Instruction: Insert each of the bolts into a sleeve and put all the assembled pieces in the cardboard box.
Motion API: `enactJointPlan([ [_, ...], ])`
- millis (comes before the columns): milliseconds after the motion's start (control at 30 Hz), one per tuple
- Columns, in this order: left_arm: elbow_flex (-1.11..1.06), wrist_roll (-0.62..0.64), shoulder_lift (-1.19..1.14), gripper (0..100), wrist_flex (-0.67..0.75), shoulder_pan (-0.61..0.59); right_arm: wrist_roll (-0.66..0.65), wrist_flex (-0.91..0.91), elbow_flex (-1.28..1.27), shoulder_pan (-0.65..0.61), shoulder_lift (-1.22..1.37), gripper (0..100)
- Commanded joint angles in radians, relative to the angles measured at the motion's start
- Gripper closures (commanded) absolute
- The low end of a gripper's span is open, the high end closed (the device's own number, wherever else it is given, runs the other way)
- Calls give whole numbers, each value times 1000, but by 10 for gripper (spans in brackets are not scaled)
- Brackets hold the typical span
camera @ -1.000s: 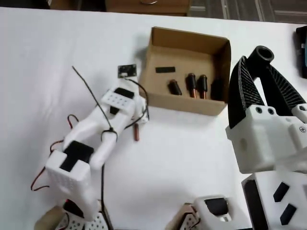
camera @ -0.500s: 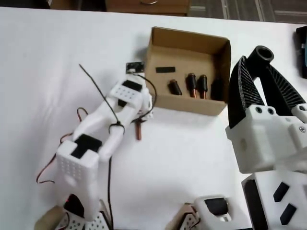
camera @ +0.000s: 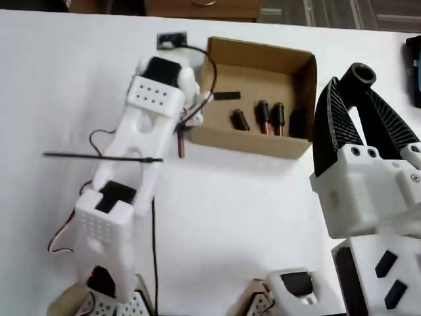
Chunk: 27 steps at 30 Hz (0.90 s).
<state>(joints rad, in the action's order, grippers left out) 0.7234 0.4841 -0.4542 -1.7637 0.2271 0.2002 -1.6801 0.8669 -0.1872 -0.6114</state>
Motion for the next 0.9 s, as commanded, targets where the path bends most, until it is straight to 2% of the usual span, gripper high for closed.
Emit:
enactJointPlan([
  [0, 71, -29, 167, 979, -21, 2, -8, 18, -3, 7, -4, 978],
  [200, 45, -29, 450, 979, -21, 46, -8, 12, -5, 2, -1, 978],
  [333, 47, -75, 611, 980, -21, 103, -8, -19, -5, 1, 4, 978],
  [500, 50, -87, 733, 980, -21, 123, -8, -71, -12, -1, 4, 978],
  [600, 54, -92, 783, 980, -20, 123, -8, -82, -104, -8, -12, 978],
  [867, 47, -95, 868, 980, -20, 121, -2, -74, -508, -271, -182, 978],
])
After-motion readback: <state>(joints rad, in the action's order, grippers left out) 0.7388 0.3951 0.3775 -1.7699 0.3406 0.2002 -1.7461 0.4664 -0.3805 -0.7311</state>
